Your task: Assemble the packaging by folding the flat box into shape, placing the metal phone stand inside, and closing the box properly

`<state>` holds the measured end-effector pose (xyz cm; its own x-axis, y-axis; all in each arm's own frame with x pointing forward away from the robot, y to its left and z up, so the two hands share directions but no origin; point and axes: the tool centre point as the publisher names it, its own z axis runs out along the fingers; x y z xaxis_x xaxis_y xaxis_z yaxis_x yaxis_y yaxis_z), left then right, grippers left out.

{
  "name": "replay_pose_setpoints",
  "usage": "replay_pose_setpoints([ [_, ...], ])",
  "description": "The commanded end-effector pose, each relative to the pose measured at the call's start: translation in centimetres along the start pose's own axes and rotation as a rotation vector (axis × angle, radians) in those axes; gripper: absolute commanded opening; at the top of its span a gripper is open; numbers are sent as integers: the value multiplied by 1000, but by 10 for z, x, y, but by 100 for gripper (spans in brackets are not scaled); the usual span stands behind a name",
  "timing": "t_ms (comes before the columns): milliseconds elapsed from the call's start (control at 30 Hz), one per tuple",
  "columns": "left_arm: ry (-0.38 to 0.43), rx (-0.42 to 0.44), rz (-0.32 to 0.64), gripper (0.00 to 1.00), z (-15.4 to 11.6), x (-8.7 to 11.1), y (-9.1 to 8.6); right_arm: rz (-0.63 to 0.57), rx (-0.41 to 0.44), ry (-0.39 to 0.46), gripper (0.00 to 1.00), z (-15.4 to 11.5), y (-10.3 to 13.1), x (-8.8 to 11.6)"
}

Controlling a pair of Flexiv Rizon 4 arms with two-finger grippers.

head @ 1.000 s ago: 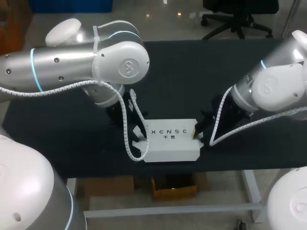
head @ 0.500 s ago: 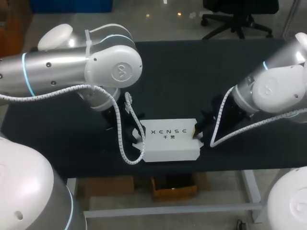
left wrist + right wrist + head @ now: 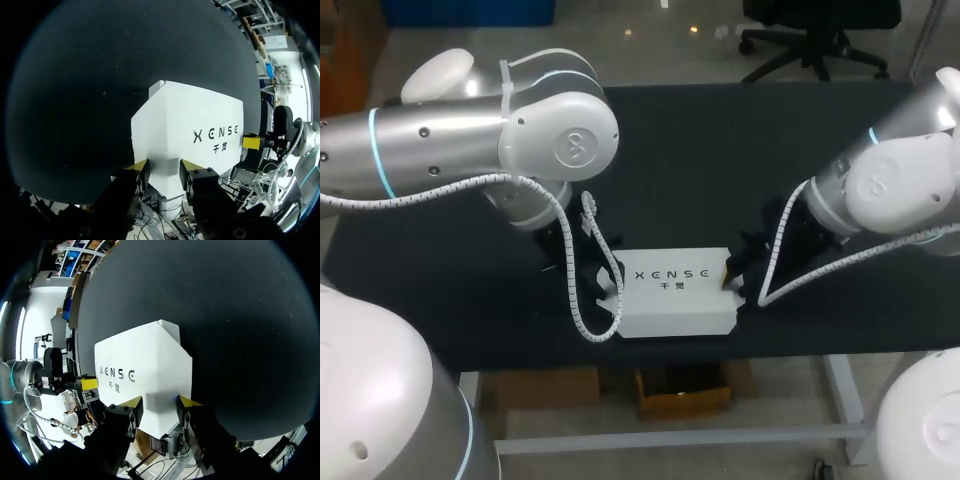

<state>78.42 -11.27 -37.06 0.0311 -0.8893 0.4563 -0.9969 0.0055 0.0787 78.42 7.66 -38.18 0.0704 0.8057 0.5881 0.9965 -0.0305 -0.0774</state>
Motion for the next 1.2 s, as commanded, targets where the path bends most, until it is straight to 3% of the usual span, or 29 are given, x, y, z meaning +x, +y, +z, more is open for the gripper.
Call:
replay_pose_setpoints([
  [33,-1,-5,1,40,2,0,-2,-1,1,5,42,1,0,0],
  [767,-1,-5,1,40,2,0,-2,-1,1,5,44,1,0,0],
  [1200,6,17,18,41,1,-1,-2,-41,-49,16,45,2,-4,-4],
])
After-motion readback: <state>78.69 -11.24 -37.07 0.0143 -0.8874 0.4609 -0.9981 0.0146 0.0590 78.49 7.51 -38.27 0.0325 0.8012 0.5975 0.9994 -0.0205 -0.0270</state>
